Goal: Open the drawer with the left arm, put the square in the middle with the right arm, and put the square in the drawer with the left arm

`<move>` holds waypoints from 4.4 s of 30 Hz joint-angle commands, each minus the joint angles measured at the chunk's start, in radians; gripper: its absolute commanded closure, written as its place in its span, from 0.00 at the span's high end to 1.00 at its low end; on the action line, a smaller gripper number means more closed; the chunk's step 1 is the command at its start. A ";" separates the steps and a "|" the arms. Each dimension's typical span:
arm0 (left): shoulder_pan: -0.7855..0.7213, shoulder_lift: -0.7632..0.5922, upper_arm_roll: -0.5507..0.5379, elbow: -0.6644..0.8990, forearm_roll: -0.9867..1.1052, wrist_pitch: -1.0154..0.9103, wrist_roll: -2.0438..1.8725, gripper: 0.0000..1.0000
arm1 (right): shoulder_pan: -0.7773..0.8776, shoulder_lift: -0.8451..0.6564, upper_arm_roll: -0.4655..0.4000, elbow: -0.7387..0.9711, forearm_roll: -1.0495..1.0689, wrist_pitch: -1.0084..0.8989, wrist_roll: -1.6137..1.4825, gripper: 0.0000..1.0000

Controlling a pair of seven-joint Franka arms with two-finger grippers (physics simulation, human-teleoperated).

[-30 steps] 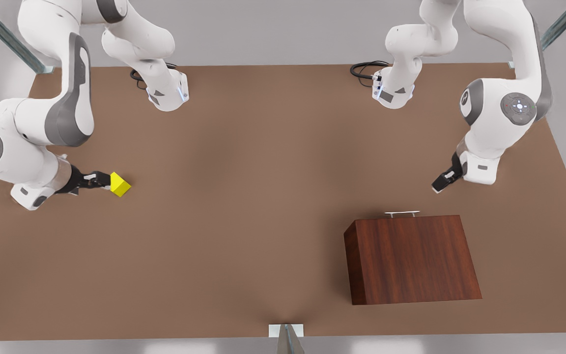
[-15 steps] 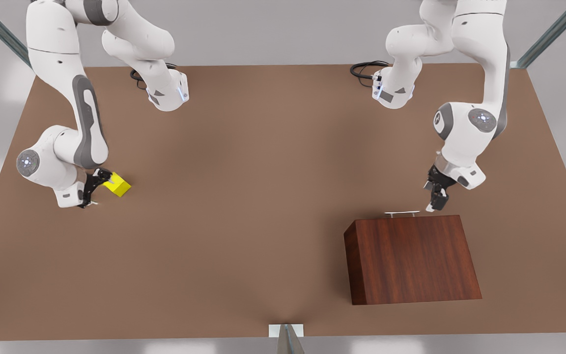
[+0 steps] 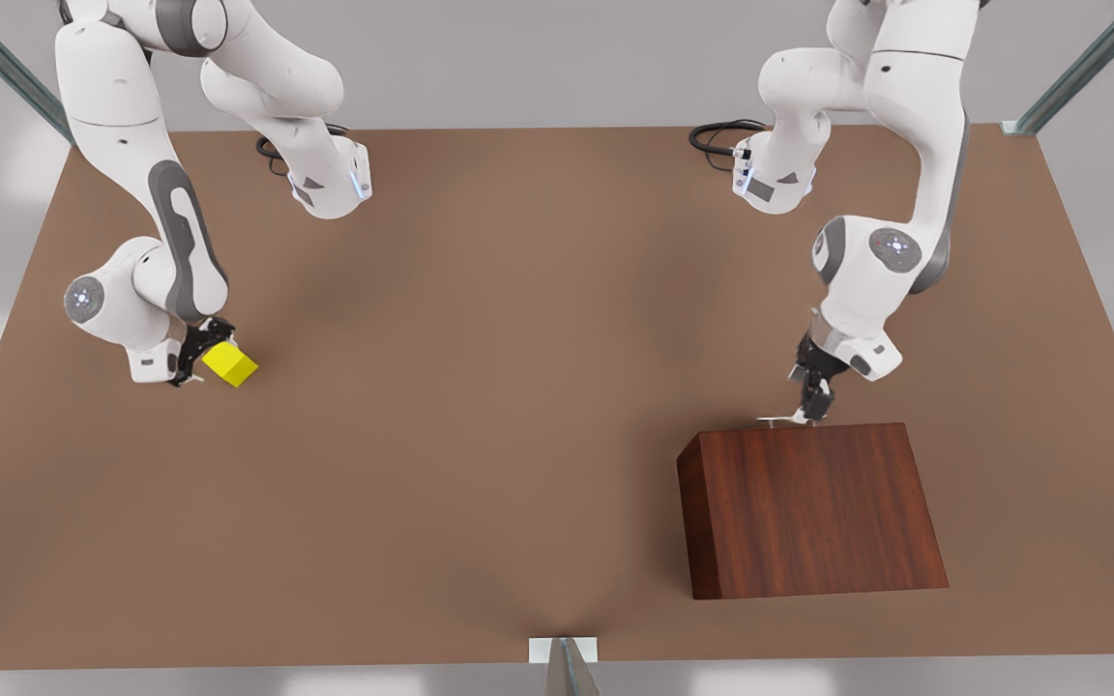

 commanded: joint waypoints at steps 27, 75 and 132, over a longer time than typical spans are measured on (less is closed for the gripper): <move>-0.019 0.075 0.011 -0.063 -0.006 0.114 -0.140 1.00 | 0.019 0.064 0.008 -0.021 0.000 0.094 -0.029 0.58; -0.062 -0.137 0.029 -0.265 -0.011 -0.038 -0.249 1.00 | 0.928 0.313 0.287 0.554 -0.041 0.052 1.503 1.00; -0.708 0.572 -0.008 0.677 0.316 -0.632 1.425 1.00 | 0.074 0.010 0.233 1.033 -0.186 -0.832 1.344 1.00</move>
